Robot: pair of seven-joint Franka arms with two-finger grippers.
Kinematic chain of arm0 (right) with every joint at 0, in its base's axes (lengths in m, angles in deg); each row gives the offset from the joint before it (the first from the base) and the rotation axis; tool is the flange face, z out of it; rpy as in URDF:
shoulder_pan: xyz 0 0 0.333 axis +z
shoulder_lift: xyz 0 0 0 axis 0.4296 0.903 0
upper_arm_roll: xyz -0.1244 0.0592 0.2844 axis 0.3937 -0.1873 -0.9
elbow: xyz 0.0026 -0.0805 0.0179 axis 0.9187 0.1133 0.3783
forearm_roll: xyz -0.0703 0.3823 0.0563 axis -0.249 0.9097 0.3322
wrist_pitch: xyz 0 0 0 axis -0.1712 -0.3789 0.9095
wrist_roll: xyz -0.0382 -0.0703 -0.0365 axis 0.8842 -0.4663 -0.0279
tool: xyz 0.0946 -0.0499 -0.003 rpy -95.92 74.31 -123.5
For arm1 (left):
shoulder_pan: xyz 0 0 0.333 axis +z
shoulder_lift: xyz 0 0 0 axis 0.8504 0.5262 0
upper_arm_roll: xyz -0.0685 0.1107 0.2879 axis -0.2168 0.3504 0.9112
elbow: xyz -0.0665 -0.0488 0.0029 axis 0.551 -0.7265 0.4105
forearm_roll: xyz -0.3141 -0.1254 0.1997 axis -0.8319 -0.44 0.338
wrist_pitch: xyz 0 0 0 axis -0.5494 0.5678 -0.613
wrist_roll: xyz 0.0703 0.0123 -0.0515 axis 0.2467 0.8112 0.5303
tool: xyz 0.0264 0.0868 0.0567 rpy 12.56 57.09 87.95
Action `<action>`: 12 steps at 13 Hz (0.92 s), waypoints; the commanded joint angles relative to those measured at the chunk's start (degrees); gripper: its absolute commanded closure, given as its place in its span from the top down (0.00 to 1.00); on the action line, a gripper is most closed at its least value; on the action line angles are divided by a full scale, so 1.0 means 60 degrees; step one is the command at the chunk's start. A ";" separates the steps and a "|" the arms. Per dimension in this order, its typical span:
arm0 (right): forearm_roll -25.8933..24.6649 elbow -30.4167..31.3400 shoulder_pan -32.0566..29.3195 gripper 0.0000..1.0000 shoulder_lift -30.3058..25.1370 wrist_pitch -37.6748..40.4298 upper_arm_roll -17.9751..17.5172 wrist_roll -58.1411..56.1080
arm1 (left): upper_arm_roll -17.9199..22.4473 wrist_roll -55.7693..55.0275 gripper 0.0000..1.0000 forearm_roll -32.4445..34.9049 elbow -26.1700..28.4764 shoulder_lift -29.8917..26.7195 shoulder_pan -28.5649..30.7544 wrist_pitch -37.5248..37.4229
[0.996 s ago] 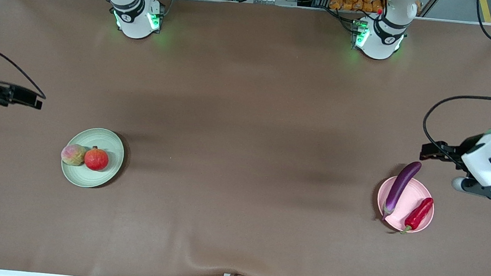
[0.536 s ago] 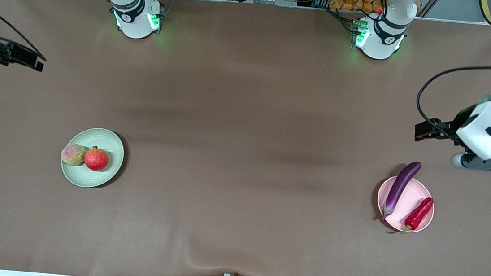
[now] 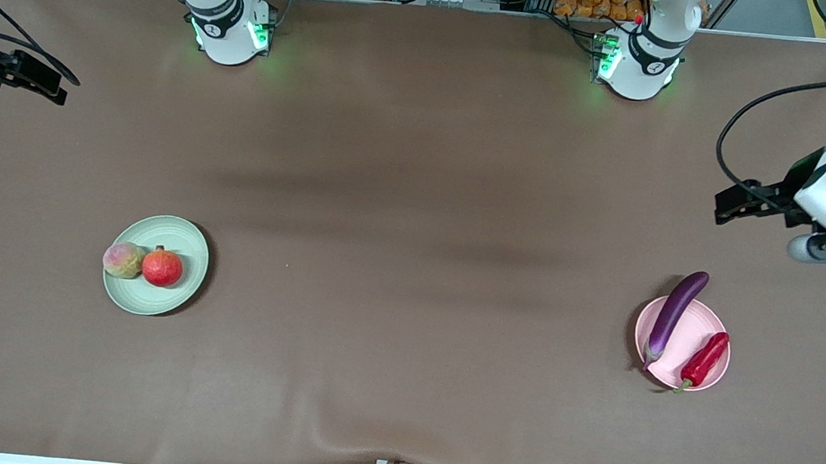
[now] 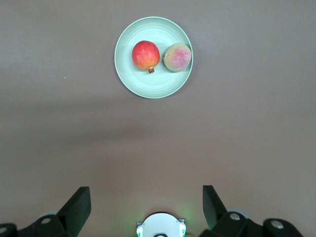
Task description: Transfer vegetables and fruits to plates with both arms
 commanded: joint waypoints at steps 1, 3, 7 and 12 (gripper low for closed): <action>-0.0064 -0.0114 -0.0179 1.00 -0.0108 0.0018 0.0171 -0.0514 | 0.0464 0.0182 1.00 -0.0181 0.0363 -0.0727 -0.0028 -0.0252; 0.0095 -0.0115 -0.0136 1.00 -0.0094 -0.0055 0.0157 -0.0485 | 0.1938 0.0139 1.00 -0.0211 0.0685 -0.1151 -0.1473 -0.0252; 0.0405 -0.0100 -0.0223 1.00 -0.0035 -0.0480 0.0171 -0.0529 | 0.5265 0.0269 1.00 -0.1368 0.2688 -0.2527 -0.4067 0.0579; 0.0419 -0.0129 -0.0194 1.00 -0.0021 -0.0451 0.0186 -0.0412 | 0.5201 0.0329 1.00 -0.1296 0.3499 -0.3320 -0.4234 0.0510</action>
